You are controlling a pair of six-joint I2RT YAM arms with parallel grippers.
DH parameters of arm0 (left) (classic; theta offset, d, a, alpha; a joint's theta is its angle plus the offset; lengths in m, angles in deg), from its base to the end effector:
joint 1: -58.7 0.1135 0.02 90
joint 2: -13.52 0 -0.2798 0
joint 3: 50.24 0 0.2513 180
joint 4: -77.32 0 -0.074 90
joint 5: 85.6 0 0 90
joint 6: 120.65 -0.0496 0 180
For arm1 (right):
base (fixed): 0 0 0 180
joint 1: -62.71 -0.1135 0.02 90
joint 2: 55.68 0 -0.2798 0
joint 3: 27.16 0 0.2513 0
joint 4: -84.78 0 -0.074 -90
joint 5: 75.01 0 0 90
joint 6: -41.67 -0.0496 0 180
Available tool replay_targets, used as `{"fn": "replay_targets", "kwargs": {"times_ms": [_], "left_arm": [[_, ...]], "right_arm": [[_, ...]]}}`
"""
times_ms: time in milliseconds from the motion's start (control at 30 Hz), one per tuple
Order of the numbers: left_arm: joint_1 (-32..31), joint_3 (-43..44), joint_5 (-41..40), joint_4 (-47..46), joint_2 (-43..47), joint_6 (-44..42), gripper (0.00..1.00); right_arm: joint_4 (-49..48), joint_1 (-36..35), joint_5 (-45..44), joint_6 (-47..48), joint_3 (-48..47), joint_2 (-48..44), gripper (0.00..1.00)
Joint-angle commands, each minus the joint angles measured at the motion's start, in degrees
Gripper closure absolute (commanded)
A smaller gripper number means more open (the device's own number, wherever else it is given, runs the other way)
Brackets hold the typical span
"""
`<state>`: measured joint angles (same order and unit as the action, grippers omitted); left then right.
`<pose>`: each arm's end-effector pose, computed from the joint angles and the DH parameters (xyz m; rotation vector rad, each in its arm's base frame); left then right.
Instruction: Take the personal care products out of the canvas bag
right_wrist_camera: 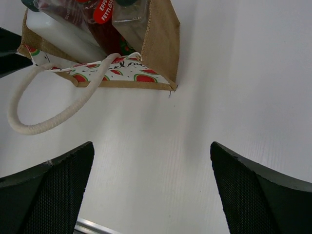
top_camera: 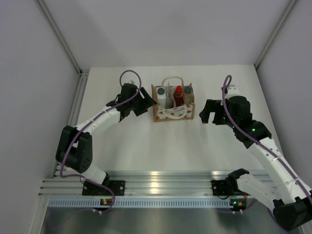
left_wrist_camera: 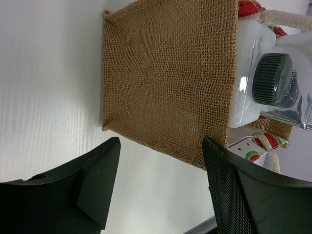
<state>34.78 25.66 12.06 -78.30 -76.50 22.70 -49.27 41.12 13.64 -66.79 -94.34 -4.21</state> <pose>0.3266 -0.1521 0.2553 -0.5312 2.3257 -0.8427 0.1812 0.0704 0.3382 -0.0436 2.1228 0.3942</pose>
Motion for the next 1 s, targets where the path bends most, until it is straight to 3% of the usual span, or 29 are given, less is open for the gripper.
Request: {"fn": "replay_targets", "kwargs": {"times_ms": [0,200,500,600,667,833,900,967], "left_arm": [[-1.30,2.34,0.52,-6.35,1.85,-1.57,0.27],[-2.00,2.08,-2.82,-6.26,5.73,-3.59,0.28],[-3.94,2.95,-1.87,-6.26,2.92,-4.65,0.35],[-4.82,3.83,-1.94,-6.09,0.55,-5.52,0.44],[-4.99,2.96,-3.00,-5.91,0.11,-5.53,0.59],[-5.08,-0.03,-5.11,-5.73,0.72,-5.62,0.79],[-5.08,-0.38,-4.85,-5.82,0.02,-5.44,0.99],[-4.99,-0.56,-4.58,-5.73,-0.16,-5.01,1.00]], "right_arm": [[-4.89,0.75,2.49,1.14,-2.62,0.92,0.01],[-6.21,0.67,4.85,0.88,-3.59,2.50,0.00],[-7.97,-1.88,6.97,0.88,-8.33,7.33,0.01],[-8.15,-3.11,6.88,0.97,-10.00,9.09,0.01],[-8.58,-3.90,7.23,0.97,-10.79,10.58,0.01],[-8.32,-9.43,4.78,1.94,-17.29,17.33,0.03],[-7.71,-11.80,1.70,1.58,-20.97,20.16,0.04],[-7.10,-13.48,-2.06,0.53,-23.62,25.07,0.08]]}}
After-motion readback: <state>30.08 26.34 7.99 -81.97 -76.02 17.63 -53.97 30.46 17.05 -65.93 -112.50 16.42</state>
